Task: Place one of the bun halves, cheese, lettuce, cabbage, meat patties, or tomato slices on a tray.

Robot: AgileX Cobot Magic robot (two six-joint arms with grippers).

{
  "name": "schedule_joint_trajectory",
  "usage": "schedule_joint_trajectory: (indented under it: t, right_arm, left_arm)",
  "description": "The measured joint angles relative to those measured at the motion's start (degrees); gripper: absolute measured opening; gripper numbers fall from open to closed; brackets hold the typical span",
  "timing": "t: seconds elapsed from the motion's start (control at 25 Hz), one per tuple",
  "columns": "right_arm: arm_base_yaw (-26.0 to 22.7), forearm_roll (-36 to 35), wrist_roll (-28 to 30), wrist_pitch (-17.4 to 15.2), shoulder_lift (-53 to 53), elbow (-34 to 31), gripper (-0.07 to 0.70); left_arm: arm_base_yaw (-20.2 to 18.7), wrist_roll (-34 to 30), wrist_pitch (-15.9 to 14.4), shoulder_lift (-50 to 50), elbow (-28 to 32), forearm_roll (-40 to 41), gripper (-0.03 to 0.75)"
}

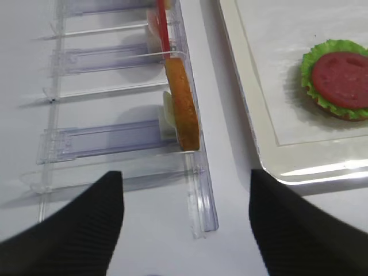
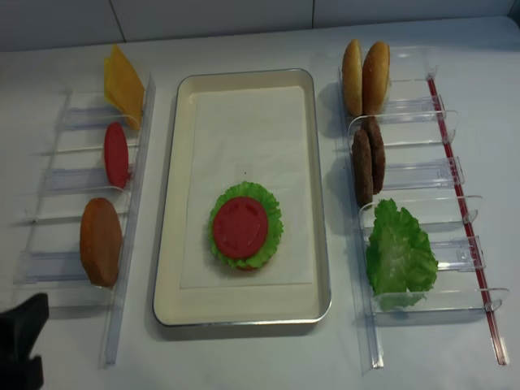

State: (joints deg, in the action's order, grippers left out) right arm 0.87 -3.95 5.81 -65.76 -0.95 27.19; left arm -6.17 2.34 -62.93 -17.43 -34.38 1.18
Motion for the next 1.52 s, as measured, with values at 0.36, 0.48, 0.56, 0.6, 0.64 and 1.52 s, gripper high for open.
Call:
schedule_joint_trajectory:
  t: [0.36,0.48,0.56,0.6,0.64,1.52]
  right_arm:
    - [0.0,0.0,0.0,0.0,0.0,0.0,0.449]
    - [0.0,0.0,0.0,0.0,0.0,0.0,0.449]
    - [0.0,0.0,0.0,0.0,0.0,0.0,0.449]
    - [0.0,0.0,0.0,0.0,0.0,0.0,0.449]
    - [0.0,0.0,0.0,0.0,0.0,0.0,0.449]
    - [0.0,0.0,0.0,0.0,0.0,0.0,0.449]
  left_arm:
    - [0.0,0.37,-3.41,15.74,5.33,0.37,0.426]
    - [0.0,0.41,-4.24,18.07,6.18,0.46,0.426]
    - [0.0,0.51,-4.51,18.3,6.17,0.57,0.426]
    - [0.0,0.51,-4.67,18.33,6.17,0.57,0.426]
    - [0.0,0.51,-4.67,18.43,6.17,0.57,0.425]
    - [0.0,0.64,-4.67,18.43,6.2,0.57,0.424]
